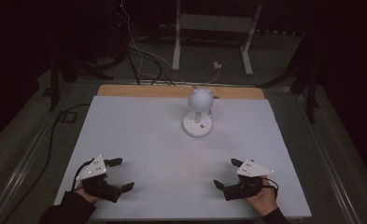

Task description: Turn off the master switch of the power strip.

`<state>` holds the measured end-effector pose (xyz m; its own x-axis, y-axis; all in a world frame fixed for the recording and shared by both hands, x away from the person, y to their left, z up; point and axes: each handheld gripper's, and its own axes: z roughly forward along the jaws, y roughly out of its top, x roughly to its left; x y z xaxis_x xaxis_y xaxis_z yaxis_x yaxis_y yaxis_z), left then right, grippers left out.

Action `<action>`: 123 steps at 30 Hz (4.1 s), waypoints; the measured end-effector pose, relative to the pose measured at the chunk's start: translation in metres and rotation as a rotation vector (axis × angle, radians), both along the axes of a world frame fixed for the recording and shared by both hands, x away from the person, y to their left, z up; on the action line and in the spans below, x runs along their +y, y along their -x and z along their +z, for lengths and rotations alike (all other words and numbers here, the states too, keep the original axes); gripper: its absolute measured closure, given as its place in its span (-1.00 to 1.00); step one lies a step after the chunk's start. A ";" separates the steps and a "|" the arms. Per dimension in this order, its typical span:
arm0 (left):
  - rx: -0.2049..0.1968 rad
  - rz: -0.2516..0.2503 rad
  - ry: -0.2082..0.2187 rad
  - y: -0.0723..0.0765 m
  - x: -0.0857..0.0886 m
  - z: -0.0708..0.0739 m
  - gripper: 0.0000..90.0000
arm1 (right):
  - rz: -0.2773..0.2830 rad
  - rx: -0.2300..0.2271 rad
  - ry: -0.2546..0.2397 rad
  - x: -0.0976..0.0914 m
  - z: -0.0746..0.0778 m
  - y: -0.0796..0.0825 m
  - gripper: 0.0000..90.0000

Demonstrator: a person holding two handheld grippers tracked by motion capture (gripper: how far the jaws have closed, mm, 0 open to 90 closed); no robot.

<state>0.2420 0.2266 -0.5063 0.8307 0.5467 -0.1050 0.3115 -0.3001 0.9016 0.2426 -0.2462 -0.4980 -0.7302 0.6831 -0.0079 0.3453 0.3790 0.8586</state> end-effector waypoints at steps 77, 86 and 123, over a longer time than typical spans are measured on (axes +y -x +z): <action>-0.011 -0.008 0.018 0.001 0.000 0.003 -0.99 | -0.137 -0.109 -0.035 0.027 0.068 -0.103 -0.98; -0.012 -0.010 0.022 0.001 0.000 0.003 -0.99 | -0.152 -0.093 -0.064 0.031 0.062 -0.122 -1.00; -0.004 -0.012 0.024 0.001 0.000 0.003 -0.99 | -0.420 -0.022 -0.021 0.035 0.035 -0.162 0.31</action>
